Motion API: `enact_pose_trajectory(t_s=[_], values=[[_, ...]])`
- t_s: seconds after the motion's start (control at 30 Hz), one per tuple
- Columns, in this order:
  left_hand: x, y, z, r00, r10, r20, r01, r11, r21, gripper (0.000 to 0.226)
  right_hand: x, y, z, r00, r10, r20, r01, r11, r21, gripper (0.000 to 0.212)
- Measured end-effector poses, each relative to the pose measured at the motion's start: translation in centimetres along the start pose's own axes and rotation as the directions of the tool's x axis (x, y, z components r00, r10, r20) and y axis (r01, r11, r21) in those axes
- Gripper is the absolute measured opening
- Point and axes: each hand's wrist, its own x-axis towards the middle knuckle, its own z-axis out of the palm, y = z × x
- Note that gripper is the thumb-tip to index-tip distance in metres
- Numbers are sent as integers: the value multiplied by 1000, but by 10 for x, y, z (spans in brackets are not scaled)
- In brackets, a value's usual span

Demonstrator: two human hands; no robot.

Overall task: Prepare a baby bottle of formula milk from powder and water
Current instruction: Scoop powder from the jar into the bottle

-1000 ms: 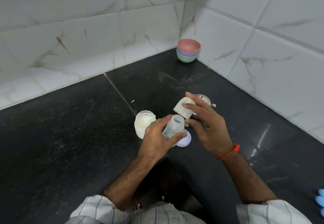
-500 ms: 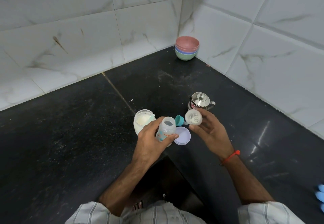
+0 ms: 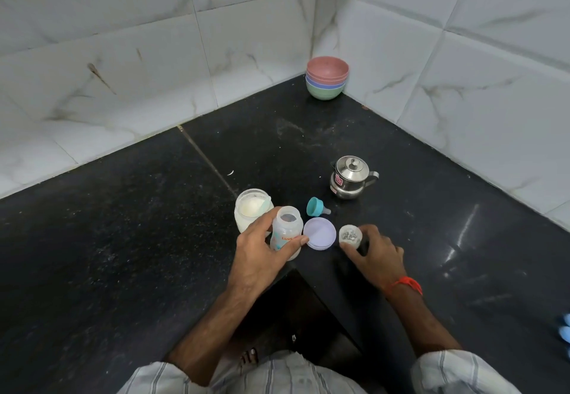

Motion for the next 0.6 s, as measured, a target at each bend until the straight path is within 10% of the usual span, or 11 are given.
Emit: enact_pose_trajectory(t_s=[0.6], values=[[-3,-9,2,999,-48,20,48,999,7,67,2,14,8,997,33,72,-32,999,-15,80]])
